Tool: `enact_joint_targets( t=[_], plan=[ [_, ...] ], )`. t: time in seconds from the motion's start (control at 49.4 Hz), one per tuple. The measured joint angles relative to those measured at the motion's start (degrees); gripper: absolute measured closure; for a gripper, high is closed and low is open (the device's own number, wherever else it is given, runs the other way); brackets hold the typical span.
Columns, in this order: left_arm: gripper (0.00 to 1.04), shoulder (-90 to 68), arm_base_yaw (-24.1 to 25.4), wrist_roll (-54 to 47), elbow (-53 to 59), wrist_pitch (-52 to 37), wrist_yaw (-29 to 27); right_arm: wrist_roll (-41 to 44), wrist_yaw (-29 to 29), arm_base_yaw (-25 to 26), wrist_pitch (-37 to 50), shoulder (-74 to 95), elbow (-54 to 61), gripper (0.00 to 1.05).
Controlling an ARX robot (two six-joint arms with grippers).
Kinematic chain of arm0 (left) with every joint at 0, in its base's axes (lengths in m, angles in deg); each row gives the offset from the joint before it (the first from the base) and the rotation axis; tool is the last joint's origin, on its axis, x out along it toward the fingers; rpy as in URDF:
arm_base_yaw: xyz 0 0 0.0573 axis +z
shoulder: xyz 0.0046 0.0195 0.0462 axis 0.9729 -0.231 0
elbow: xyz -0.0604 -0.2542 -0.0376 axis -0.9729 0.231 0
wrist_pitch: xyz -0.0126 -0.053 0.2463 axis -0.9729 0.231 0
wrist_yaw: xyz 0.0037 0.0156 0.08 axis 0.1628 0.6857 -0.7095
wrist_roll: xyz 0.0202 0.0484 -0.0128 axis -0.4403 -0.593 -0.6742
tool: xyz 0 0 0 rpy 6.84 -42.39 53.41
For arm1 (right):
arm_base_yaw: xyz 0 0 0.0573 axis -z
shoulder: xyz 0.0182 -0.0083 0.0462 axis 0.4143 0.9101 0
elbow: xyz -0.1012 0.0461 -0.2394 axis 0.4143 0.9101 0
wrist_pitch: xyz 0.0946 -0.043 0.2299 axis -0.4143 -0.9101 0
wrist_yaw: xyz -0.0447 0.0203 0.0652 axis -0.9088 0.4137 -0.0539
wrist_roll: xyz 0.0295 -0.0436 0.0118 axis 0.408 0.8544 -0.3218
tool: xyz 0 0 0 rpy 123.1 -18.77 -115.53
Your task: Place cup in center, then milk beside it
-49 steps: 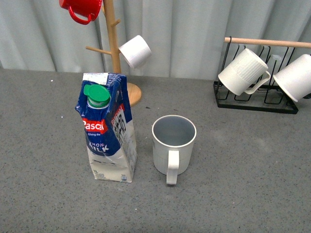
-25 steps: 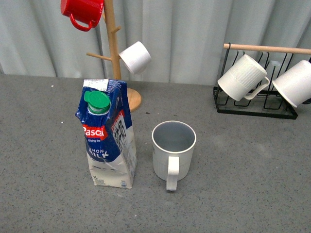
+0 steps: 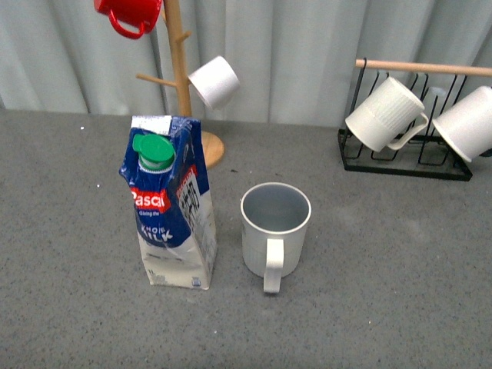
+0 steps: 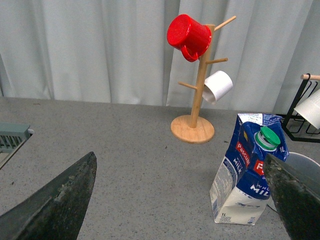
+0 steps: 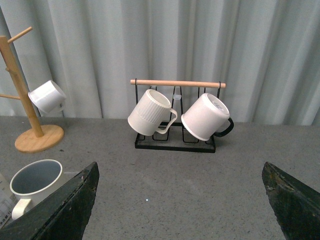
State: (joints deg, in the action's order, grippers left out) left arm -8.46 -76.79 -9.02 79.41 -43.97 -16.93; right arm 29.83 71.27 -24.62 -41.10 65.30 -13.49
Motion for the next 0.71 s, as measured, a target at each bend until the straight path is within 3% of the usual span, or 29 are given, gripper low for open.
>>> enact_joint_targets(
  t=[0.709],
  plan=[
    [0.07,0.0,0.0,0.0,0.0,0.0,0.0,0.0,0.0,0.0,0.0,0.0,0.0,0.09]
  ],
)
